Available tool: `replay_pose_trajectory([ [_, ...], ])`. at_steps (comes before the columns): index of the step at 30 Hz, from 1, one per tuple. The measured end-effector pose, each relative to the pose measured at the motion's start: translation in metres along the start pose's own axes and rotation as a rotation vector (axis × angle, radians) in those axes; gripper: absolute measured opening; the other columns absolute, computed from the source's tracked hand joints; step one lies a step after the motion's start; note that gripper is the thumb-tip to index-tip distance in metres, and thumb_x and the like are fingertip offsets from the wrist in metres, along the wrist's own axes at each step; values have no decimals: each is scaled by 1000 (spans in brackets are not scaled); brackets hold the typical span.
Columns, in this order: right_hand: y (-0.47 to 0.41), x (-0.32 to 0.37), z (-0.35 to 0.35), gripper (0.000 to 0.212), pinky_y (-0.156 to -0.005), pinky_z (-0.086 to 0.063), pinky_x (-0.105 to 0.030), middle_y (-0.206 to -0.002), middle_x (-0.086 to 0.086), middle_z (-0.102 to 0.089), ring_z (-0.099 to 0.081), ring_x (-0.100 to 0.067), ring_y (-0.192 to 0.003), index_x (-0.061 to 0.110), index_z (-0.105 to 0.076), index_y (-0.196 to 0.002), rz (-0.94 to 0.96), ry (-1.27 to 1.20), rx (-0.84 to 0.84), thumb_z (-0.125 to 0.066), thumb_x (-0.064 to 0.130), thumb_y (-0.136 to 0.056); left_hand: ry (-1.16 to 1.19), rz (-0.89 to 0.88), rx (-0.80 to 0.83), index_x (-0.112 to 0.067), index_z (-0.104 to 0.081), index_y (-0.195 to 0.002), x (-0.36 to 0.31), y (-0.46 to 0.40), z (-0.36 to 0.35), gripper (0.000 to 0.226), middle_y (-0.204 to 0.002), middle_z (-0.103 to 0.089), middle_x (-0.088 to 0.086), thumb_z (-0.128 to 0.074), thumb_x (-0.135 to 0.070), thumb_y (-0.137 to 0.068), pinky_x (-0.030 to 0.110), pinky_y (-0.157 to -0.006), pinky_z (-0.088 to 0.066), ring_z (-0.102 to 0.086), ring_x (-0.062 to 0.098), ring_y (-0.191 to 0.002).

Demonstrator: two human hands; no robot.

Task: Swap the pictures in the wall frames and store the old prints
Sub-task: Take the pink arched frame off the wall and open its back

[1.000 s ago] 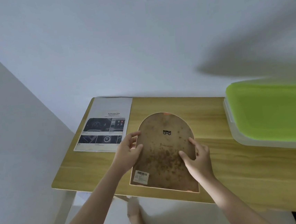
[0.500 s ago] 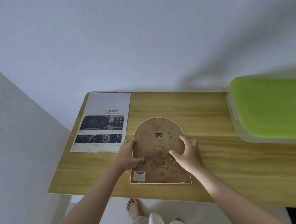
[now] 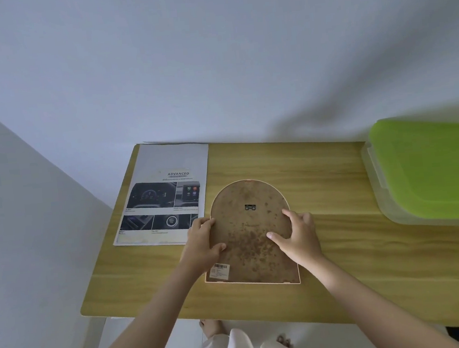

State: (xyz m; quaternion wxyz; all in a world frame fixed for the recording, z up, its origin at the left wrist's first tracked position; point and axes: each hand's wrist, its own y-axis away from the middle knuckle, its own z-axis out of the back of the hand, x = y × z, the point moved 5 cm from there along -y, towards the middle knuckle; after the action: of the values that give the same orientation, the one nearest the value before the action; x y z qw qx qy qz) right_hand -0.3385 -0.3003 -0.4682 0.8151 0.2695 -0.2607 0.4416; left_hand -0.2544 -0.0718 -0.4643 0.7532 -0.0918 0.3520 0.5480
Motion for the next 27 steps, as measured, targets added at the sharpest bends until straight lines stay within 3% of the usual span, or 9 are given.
replay_pose_trajectory([
  [7, -20, 23, -5, 70, -90, -47, -37, -119, -4, -36, -40, -23, -119, 19, -49, -129, -47, 118, -22, -73, 46, -69, -92, -36, -85, -12, -42, -135, 5, 4, 11, 64, -139, -37, -1, -65, -37, -81, 33, -96, -44, -33, 19, -126],
  [12, -45, 54, -2, 60, -93, -45, -41, -117, -5, -43, -42, -26, -115, 18, -52, -128, 54, 185, -97, -69, 42, -76, -165, -86, 93, -23, -28, -142, 11, 12, 15, 106, -147, -20, -11, -67, -72, -56, 44, -105, -33, -25, 16, -129],
  [15, -69, 77, -10, 59, -95, -40, -39, -121, -5, -45, -37, -26, -121, 22, -47, -133, 152, 217, 28, -66, 42, -80, -185, -102, 220, -26, -10, -147, 18, 14, 14, 135, -151, -3, -16, -69, -79, -38, 50, -112, -21, -15, 15, -135],
  [17, -85, 88, -16, 62, -98, -36, -40, -128, -5, -42, -31, -27, -126, 26, -43, -136, 169, 288, 127, -63, 44, -81, -224, -116, 263, -28, -1, -148, 22, 14, 13, 142, -152, 6, -19, -71, -78, -35, 51, -113, -15, -11, 16, -137],
  [27, -121, 100, -22, 64, -98, -34, -44, -131, -6, -37, -28, -29, -127, 29, -46, -128, 146, 503, 305, -68, 53, -72, -207, -160, 258, -35, 9, -147, 31, 14, 10, 137, -149, 16, -27, -65, -83, -42, 48, -112, -19, -14, 17, -133],
])
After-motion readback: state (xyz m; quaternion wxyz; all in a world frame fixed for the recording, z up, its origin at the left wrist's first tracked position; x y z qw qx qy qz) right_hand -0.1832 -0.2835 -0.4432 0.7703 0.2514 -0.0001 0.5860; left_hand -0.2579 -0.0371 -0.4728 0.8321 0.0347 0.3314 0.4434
